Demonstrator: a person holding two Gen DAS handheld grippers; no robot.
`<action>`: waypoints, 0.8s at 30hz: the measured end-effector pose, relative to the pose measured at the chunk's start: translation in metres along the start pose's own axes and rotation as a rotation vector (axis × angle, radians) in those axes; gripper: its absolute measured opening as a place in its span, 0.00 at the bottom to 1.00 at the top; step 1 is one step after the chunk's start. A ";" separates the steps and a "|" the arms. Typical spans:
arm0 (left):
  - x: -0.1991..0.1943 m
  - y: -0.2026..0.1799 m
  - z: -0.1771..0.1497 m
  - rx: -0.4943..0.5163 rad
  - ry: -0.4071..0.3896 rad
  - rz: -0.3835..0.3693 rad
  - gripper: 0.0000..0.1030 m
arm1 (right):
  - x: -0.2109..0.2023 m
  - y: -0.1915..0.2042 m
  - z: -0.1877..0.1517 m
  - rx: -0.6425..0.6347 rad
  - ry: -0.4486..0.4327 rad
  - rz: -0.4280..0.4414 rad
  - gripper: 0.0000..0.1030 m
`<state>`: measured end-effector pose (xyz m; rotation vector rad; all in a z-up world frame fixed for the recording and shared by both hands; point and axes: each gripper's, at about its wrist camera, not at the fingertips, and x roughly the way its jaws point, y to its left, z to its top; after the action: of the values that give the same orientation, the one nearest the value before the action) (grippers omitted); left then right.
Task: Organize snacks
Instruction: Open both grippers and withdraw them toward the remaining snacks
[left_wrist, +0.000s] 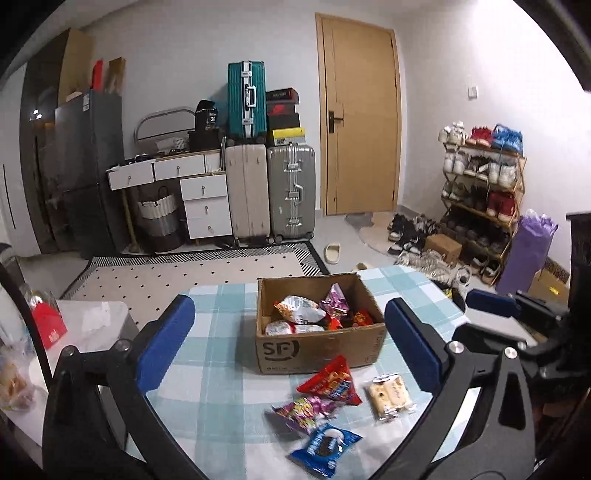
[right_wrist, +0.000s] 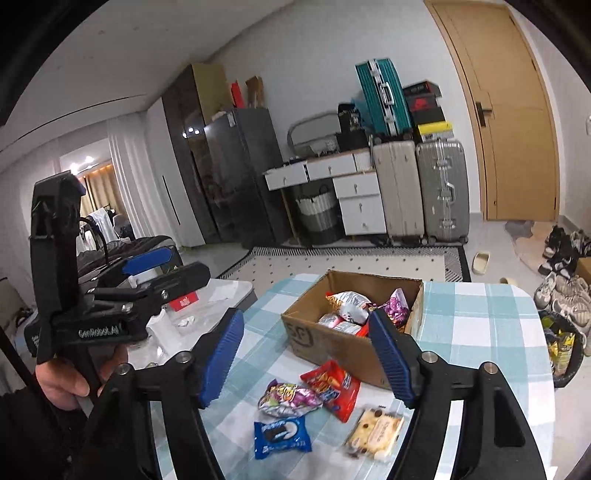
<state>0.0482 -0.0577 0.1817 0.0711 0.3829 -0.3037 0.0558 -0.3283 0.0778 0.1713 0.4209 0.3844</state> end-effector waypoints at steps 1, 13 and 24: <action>-0.008 0.000 -0.007 -0.007 -0.002 0.001 1.00 | -0.005 0.003 -0.006 0.000 -0.007 -0.002 0.77; -0.026 0.014 -0.101 -0.106 0.047 0.037 1.00 | -0.022 0.003 -0.080 0.049 -0.007 -0.070 0.95; 0.046 0.018 -0.165 -0.163 0.202 0.028 1.00 | 0.025 -0.031 -0.138 0.103 0.153 -0.126 0.97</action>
<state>0.0354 -0.0331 0.0115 -0.0529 0.6056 -0.2375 0.0274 -0.3355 -0.0631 0.2153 0.6000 0.2522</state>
